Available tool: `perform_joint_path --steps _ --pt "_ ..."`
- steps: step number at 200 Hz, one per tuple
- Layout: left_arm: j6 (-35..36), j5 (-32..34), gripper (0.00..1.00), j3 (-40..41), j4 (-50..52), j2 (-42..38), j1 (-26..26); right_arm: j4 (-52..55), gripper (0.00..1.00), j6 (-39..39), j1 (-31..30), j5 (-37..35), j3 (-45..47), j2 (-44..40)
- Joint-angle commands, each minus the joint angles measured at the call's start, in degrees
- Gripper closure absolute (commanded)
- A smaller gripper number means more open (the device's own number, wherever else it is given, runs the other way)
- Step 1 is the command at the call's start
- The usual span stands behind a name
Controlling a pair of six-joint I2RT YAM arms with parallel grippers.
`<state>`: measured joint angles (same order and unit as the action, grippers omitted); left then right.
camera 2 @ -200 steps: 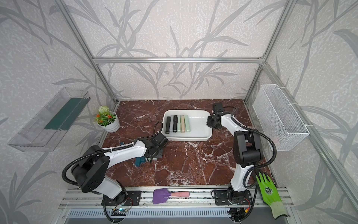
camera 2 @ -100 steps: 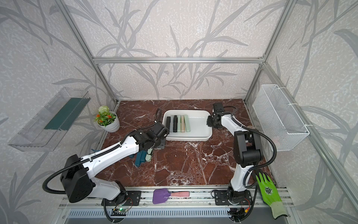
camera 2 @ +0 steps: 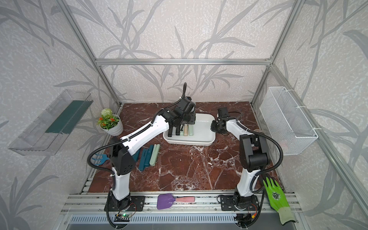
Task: Put the pruning pliers into the storage box
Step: Pick up the pruning pliers from the center of the board, then place the pruning pliers in the storage box.
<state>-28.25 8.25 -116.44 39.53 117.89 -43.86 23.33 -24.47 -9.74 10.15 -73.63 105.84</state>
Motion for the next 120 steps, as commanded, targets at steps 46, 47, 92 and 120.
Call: perform_joint_path --steps 46,47,92,120 --pt "-7.2 -2.5 0.92 -22.3 9.4 19.8 -1.5 -4.2 0.79 -5.7 -0.4 3.5 1.3 -0.9" --pt "-7.3 -2.5 0.92 -22.4 9.4 20.1 -1.5 -4.2 0.79 -5.8 -0.4 3.5 1.3 -0.9" --pt "-10.1 -0.7 0.92 -23.5 9.2 24.8 -1.4 -5.4 0.8 -6.6 -0.4 3.2 2.4 -1.8" --pt "-11.9 1.3 0.92 -23.5 10.3 26.6 -1.2 -5.7 0.8 -6.8 -0.4 3.1 2.9 -2.1"
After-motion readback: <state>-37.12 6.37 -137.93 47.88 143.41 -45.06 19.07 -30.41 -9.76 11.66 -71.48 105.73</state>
